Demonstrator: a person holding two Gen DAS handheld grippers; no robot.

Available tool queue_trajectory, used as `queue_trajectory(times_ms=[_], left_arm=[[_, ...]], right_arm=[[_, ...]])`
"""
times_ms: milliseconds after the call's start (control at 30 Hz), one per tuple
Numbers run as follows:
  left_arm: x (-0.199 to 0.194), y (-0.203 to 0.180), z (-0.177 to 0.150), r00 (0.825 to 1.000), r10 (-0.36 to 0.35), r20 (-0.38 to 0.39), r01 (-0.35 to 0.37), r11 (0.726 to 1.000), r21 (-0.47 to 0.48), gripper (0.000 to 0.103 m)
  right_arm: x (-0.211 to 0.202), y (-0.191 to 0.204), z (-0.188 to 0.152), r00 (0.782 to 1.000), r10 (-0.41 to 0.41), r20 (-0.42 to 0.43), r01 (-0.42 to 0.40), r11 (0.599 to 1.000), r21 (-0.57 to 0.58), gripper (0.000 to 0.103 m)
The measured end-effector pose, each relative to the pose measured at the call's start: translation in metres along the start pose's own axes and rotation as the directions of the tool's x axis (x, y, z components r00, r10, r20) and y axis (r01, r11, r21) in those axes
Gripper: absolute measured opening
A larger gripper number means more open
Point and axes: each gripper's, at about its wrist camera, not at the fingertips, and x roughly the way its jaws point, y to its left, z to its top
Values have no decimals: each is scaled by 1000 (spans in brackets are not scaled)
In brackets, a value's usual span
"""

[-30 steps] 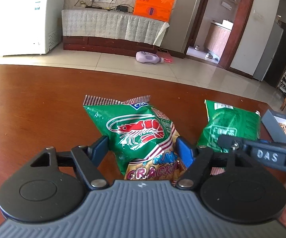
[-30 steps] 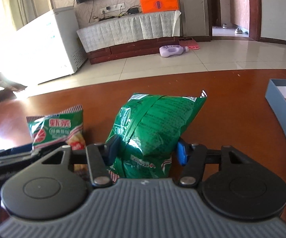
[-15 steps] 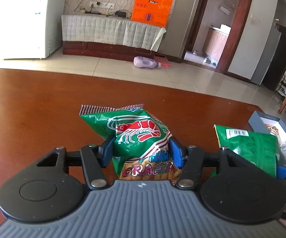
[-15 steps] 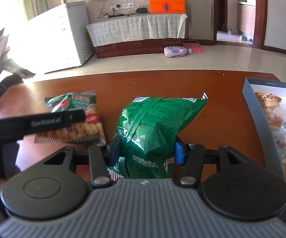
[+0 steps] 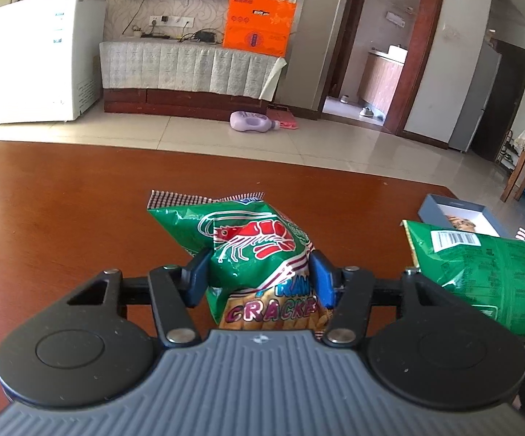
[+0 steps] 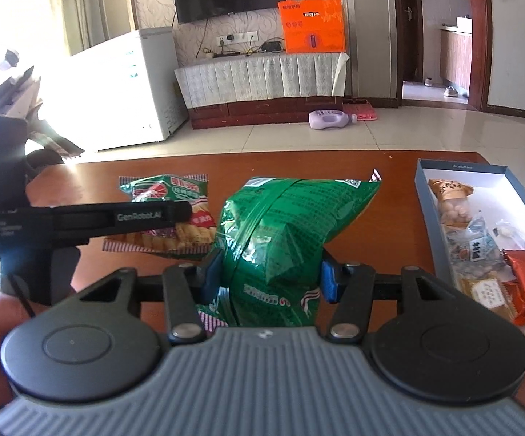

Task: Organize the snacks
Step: 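Carry the shrimp cracker bag with left while right carries the green bag over the box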

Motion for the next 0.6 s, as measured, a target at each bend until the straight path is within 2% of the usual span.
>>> queue_trajectory(times_ms=[300, 600], left_arm=[[-15, -30, 3, 1000, -13, 28, 12, 999, 52, 62], [-8, -67, 11, 997, -71, 31, 69, 995, 75, 62]], right_arm=[[-21, -18, -4, 999, -18, 34, 17, 1000, 16, 55], [-34, -43, -7, 997, -45, 59, 43, 999, 23, 55]])
